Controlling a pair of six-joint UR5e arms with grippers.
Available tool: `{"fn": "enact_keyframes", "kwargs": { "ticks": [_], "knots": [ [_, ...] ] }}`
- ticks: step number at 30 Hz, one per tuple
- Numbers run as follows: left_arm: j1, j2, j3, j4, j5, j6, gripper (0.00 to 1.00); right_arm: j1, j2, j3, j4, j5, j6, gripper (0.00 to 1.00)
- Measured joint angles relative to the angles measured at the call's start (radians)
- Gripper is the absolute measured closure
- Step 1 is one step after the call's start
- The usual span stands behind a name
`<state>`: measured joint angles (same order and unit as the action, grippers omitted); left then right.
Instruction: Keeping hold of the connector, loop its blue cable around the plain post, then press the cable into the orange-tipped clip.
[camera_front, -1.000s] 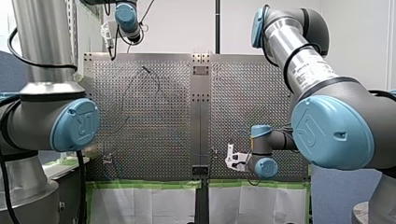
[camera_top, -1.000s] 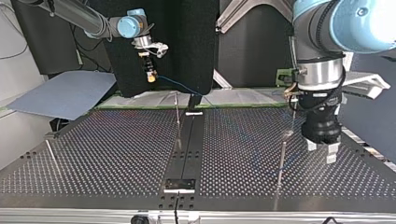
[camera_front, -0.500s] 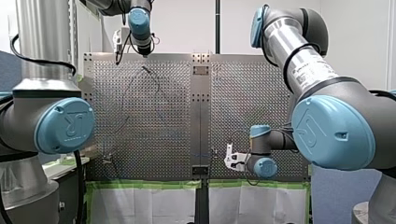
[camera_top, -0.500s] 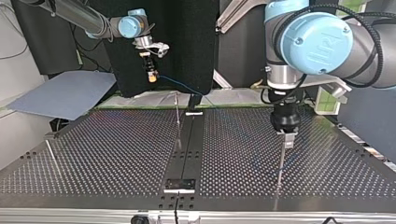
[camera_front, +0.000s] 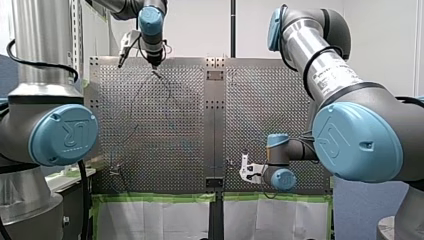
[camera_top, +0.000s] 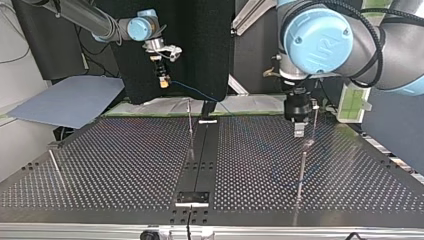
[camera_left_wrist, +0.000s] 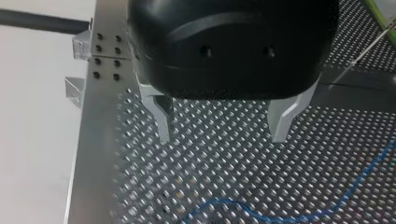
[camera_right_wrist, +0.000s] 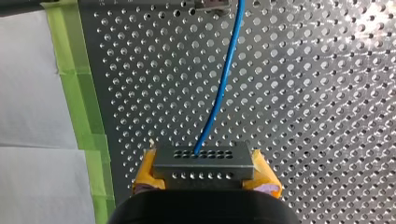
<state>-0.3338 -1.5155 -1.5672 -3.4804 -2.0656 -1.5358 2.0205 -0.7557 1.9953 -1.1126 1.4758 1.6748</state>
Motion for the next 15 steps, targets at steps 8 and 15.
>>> {"fn": "enact_keyframes", "kwargs": {
  "ticks": [8,15],
  "knots": [
    [0.040,0.000,0.000,-0.075,-0.021,-0.063,0.00,0.003,0.000,-0.001,0.003,0.000,0.000,1.00],
    [0.094,0.001,-0.001,-0.143,-0.046,-0.109,0.00,0.005,0.000,-0.002,0.003,0.000,0.000,1.00]
  ]
}}
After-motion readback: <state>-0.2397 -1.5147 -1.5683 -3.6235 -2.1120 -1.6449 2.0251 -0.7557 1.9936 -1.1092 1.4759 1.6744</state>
